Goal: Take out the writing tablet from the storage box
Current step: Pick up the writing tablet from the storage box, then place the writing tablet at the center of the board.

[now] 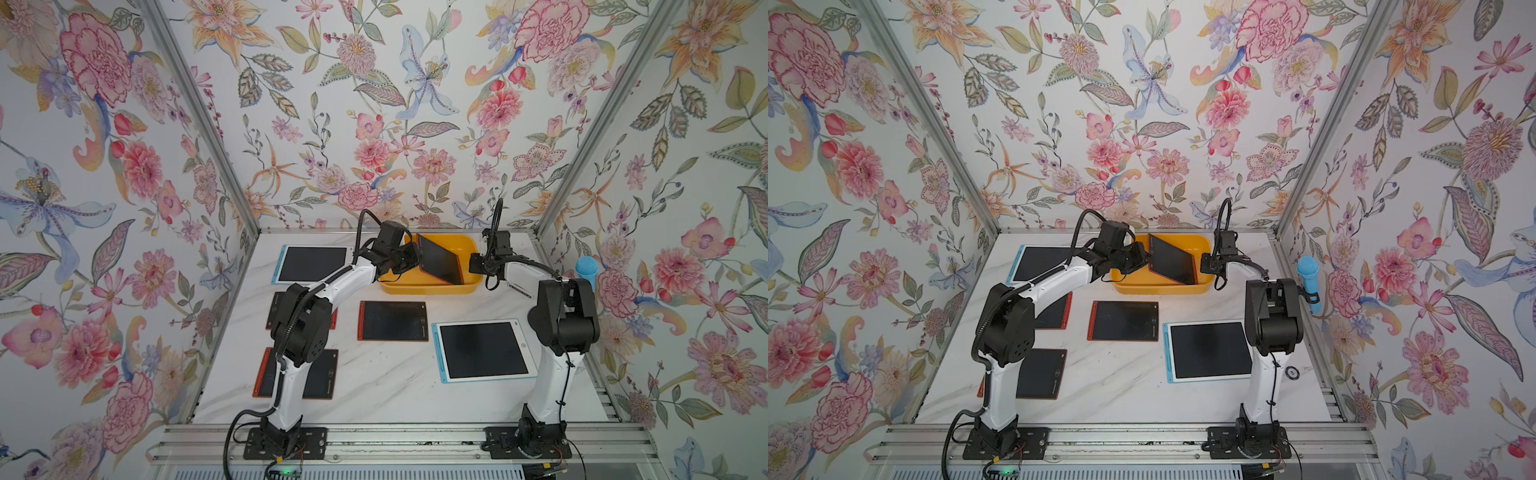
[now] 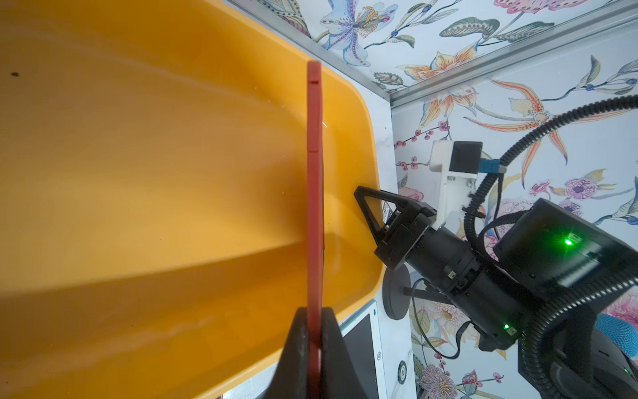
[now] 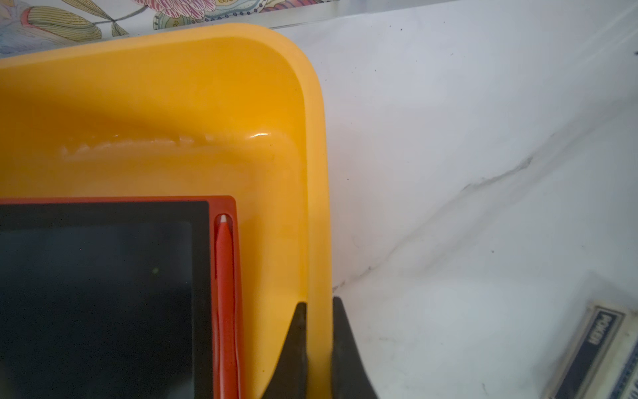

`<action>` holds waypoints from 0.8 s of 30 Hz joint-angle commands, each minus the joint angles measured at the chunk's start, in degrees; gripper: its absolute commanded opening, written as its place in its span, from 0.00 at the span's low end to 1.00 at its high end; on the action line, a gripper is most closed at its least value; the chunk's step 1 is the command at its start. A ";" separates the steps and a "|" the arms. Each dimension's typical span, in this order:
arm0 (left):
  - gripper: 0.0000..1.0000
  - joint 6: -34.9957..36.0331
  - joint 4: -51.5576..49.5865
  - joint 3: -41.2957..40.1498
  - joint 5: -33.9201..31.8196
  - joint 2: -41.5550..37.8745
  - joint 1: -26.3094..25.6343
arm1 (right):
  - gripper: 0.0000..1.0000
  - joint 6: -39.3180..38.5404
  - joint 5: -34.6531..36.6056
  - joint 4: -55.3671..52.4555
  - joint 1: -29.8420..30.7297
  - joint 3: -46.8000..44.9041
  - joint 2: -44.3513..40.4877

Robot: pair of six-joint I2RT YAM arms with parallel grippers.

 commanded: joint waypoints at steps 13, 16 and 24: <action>0.00 -1.21 3.62 -3.22 0.90 -6.38 0.91 | 0.25 1.74 -0.92 -5.13 -0.75 2.52 1.27; 0.00 -1.65 3.97 -3.59 1.02 -6.95 0.91 | 0.34 1.07 -0.25 -4.97 -0.66 2.27 0.23; 0.00 -1.98 4.42 -4.96 0.49 -10.50 1.00 | 0.71 -0.91 1.31 -5.03 -0.38 1.65 -6.24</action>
